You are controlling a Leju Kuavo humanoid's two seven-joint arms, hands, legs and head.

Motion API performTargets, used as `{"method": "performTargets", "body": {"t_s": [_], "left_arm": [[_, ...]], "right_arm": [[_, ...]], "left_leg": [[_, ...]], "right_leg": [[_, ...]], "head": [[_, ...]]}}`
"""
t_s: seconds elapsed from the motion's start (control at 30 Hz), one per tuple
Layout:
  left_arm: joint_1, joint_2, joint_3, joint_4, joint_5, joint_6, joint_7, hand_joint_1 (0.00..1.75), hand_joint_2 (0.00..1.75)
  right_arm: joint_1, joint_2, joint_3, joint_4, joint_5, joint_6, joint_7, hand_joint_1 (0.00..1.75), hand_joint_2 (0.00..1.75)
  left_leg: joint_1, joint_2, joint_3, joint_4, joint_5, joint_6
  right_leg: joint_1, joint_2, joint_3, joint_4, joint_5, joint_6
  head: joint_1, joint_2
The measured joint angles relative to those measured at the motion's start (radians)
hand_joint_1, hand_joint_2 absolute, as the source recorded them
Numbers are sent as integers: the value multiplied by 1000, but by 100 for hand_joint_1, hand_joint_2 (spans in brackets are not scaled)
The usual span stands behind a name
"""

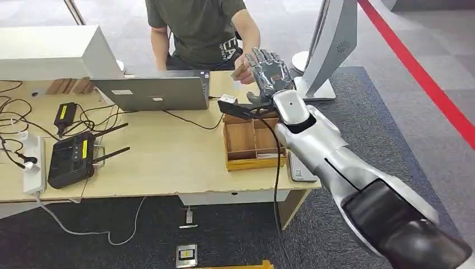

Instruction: Pass the card to the sensor for recognition and then transmit it.

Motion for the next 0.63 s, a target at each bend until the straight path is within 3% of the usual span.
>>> {"method": "performTargets", "body": {"t_s": [0.17, 0.33, 0.43, 0.63], "left_arm": [[2, -2, 0, 0, 6, 13, 26, 0, 0], [6, -3, 0, 0, 23, 8, 26, 0, 0], [11, -5, 0, 0, 27, 6, 33, 0, 0], [11, -6, 0, 0, 27, 6, 35, 0, 0]], "right_arm": [[3, -62, -15, -3, 33, 103, 32, 0, 0], [52, -187, -61, -64, 16, 260, 30, 0, 0], [126, -280, -122, -133, 13, 295, 34, 0, 0], [202, -380, -216, -237, 42, 316, 23, 0, 0]], "left_leg": [[0, -1, 0, 0, 0, 0], [0, -1, 2, 1, -1, 1], [0, -3, 1, 2, -1, 2], [0, 1, 1, 2, -2, 2]], "right_leg": [[0, 0, 1, -1, 0, 0], [0, 0, 3, -3, 1, 1], [0, -2, 4, -3, 0, 2], [0, 2, 2, -3, 1, 2]], "head": [[0, 0], [-2, 0], [0, 0], [0, 0]]}}
